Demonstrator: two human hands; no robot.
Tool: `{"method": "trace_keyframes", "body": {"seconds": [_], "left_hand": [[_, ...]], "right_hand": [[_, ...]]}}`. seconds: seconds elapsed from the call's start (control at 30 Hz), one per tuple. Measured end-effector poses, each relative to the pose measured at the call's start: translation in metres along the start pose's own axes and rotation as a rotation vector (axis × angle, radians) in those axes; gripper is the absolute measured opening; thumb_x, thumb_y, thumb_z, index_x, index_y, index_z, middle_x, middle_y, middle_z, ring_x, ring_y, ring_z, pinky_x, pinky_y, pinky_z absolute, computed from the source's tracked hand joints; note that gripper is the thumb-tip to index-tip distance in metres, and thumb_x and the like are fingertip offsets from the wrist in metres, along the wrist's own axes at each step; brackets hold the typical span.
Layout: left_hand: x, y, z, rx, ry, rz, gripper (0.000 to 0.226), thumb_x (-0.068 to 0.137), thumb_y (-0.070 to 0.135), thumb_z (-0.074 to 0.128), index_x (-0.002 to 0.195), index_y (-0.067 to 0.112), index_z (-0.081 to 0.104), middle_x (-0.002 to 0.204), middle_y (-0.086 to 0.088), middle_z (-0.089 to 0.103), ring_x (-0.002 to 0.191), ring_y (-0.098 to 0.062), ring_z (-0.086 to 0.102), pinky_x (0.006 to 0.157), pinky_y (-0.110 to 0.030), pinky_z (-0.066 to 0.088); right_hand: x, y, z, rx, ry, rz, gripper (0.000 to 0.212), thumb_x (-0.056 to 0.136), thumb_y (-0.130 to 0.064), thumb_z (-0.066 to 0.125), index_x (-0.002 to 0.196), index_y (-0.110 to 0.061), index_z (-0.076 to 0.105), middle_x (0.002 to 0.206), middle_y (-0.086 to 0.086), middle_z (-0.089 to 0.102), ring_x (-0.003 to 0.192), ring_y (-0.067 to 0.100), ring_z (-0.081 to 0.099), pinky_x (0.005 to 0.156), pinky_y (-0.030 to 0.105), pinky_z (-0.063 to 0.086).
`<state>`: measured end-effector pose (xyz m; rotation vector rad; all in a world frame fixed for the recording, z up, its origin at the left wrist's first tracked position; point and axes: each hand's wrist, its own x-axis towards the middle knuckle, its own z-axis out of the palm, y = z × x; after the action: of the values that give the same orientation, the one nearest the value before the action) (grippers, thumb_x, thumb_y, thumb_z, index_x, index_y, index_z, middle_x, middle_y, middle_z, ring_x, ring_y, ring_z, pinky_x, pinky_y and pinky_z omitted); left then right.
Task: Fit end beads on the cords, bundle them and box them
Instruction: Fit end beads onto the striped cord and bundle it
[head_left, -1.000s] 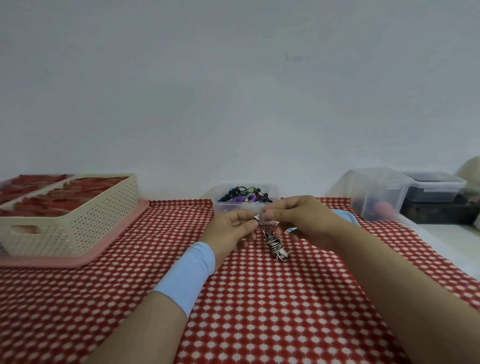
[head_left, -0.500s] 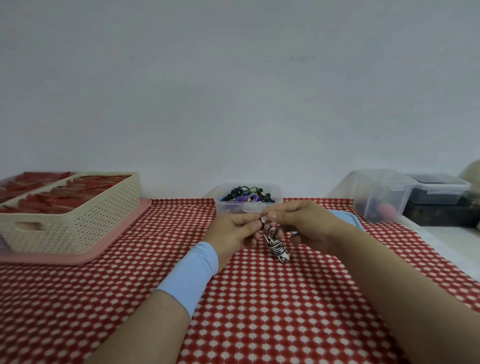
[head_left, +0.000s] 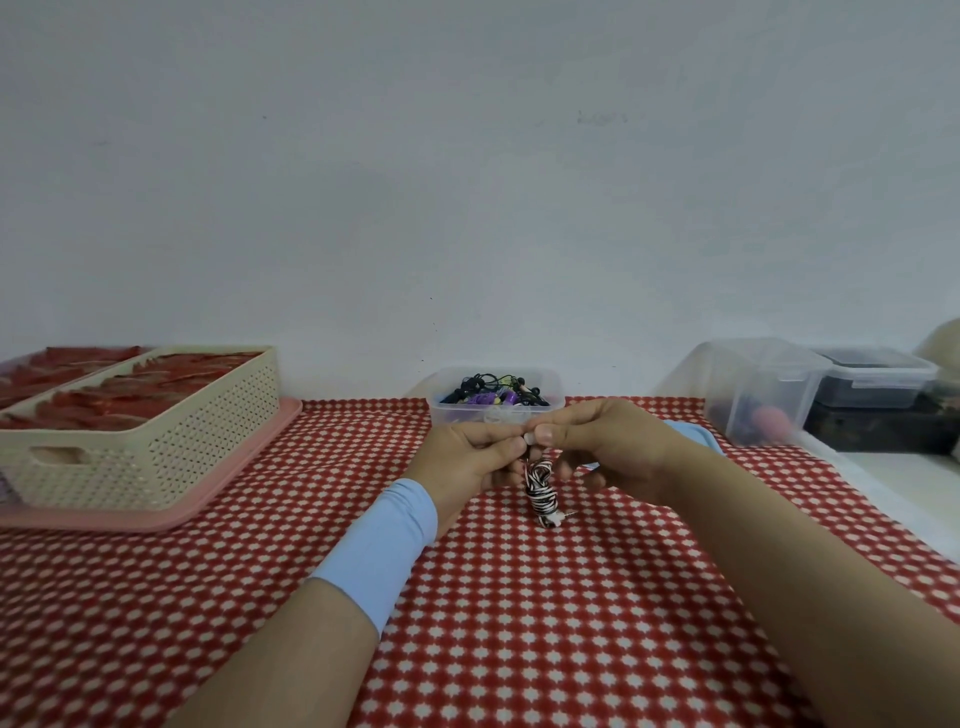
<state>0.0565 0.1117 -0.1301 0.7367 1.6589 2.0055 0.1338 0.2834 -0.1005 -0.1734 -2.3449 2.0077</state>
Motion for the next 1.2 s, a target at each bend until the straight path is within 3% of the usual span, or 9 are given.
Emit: {"method": "trace_keyframes", "body": {"seconds": [0.17,0.3,0.5,0.63,0.77,0.9,1.2], "left_hand": [[0.0016,0.0000,0.0017,0.082,0.010,0.028,0.018,0.089,-0.006,0.062,0.099,0.004,0.074,0.077,-0.006,0.073,0.064,-0.011,0.064,0.063,-0.020,0.054],[0.0016,-0.0010,0.0007,0.118,0.028,0.042,0.018,0.089,-0.006,0.063,0.101,0.002,0.073,0.069,-0.002,0.072,0.061,-0.009,0.064,0.062,-0.020,0.054],[0.0044,-0.0043,0.0004,0.113,0.072,0.030,0.016,0.090,-0.001,0.065,0.101,0.005,0.075,0.076,-0.005,0.072,0.062,-0.009,0.064,0.063,-0.021,0.056],[0.0054,-0.0065,-0.0029,0.121,0.087,0.012,0.016,0.091,0.003,0.065,0.103,0.005,0.075,0.080,-0.009,0.071,0.064,-0.012,0.064,0.064,-0.024,0.056],[0.0052,-0.0062,-0.0039,0.133,0.081,0.006,0.012,0.090,0.004,0.066,0.092,0.011,0.076,0.081,-0.011,0.071,0.069,-0.017,0.064,0.065,-0.026,0.057],[0.0045,-0.0055,-0.0045,0.101,0.062,-0.048,0.010,0.090,0.006,0.066,0.094,0.004,0.075,0.078,-0.012,0.070,0.062,-0.016,0.062,0.059,-0.025,0.056],[0.0016,-0.0030,-0.0030,-0.059,0.026,-0.177,0.010,0.094,0.009,0.063,0.095,0.004,0.071,0.071,-0.006,0.066,0.056,-0.011,0.058,0.051,-0.019,0.052]], "right_hand": [[-0.0001,-0.0022,-0.0004,-0.041,0.064,0.042,0.010,0.086,-0.017,0.077,0.094,-0.017,0.083,0.080,0.003,0.075,0.054,0.010,0.057,0.045,0.020,0.032],[0.0010,-0.0033,0.0019,-0.026,0.071,0.076,0.008,0.086,-0.015,0.077,0.092,-0.015,0.083,0.087,0.009,0.077,0.056,0.012,0.060,0.045,0.021,0.040],[0.0025,-0.0004,0.0036,-0.025,0.117,-0.018,0.010,0.089,-0.012,0.076,0.099,-0.010,0.079,0.090,0.013,0.077,0.063,0.019,0.068,0.047,0.025,0.048],[-0.0009,-0.0020,0.0025,-0.123,0.084,-0.074,0.009,0.089,-0.016,0.076,0.097,-0.015,0.081,0.094,0.009,0.079,0.068,0.018,0.070,0.050,0.026,0.050],[0.0001,0.0006,0.0057,-0.213,0.128,-0.150,0.010,0.085,-0.012,0.080,0.095,-0.011,0.079,0.081,0.009,0.077,0.063,0.018,0.069,0.049,0.029,0.053],[0.0032,0.0026,0.0078,-0.302,0.191,-0.226,0.002,0.087,-0.009,0.078,0.089,-0.009,0.078,0.082,0.013,0.076,0.057,0.016,0.068,0.049,0.032,0.055],[0.0059,0.0034,0.0059,-0.444,0.194,-0.325,0.009,0.083,-0.011,0.082,0.084,-0.020,0.083,0.073,-0.002,0.076,0.058,0.011,0.065,0.053,0.022,0.052]]}}
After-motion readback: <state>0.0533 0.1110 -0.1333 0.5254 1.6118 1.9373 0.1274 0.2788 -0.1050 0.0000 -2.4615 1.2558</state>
